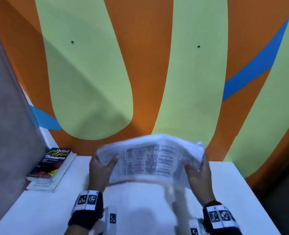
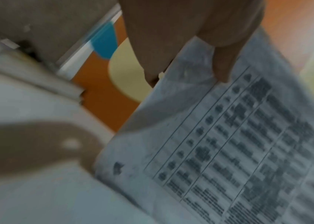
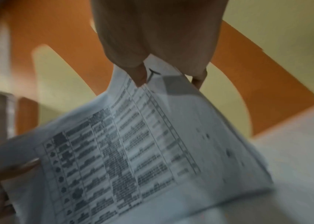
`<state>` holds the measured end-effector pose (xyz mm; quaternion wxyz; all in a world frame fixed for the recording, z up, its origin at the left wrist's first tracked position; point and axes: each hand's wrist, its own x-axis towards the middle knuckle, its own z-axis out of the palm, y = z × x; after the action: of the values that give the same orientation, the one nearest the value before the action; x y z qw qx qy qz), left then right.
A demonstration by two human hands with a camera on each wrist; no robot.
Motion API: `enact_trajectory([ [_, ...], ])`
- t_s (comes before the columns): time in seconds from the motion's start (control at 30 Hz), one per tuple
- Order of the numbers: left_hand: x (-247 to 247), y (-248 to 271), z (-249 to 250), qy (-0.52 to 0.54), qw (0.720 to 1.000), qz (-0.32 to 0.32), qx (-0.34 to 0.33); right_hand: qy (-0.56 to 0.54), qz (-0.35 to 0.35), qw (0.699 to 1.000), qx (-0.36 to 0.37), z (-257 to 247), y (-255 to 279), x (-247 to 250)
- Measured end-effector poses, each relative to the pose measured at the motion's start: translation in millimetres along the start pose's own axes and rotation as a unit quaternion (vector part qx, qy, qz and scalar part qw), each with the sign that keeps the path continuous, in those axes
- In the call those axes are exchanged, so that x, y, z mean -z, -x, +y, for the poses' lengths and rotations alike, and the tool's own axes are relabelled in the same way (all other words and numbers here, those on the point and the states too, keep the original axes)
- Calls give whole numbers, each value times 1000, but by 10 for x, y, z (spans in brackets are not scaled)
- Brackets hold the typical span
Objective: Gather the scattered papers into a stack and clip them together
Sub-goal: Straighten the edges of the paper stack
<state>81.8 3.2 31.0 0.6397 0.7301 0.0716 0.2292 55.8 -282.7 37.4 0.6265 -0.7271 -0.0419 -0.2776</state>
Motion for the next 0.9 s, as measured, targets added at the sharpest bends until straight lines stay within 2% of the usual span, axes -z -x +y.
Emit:
enact_trajectory([
  [0.07, -18, 114, -324, -9, 998, -27, 55, 43, -24, 998, -32, 295, 187, 2],
  [0.1, -39, 150, -396, -11, 998, -26, 61, 61, -24, 997, -47, 389, 229, 3],
  [0.17, -79, 144, -464, -5, 998, -15, 56, 73, -14, 994, -75, 456, 231, 8],
  [0.27, -63, 51, -401, 5, 1000, 6, 27, 30, -10, 997, -65, 418, 141, 62],
  [0.33, -34, 12, -376, 27, 999, -12, 21, 9, -11, 999, -52, 383, 102, 107],
  [0.43, -8, 5, -431, 29, 997, -48, 48, 37, 0, 997, -63, 495, 133, 104],
  [0.57, 35, -54, -444, 48, 998, -33, 39, 1, -11, 999, -45, 457, 63, 86],
  [0.63, 72, -80, -410, 75, 995, -47, 38, -7, -22, 999, -47, 426, 36, 111],
  [0.77, 72, -31, -468, 57, 992, -97, 49, 21, -25, 993, -114, 620, 113, 121],
  [0.9, 79, -92, -380, 76, 995, -60, 22, -8, -7, 994, -107, 595, 76, 114],
])
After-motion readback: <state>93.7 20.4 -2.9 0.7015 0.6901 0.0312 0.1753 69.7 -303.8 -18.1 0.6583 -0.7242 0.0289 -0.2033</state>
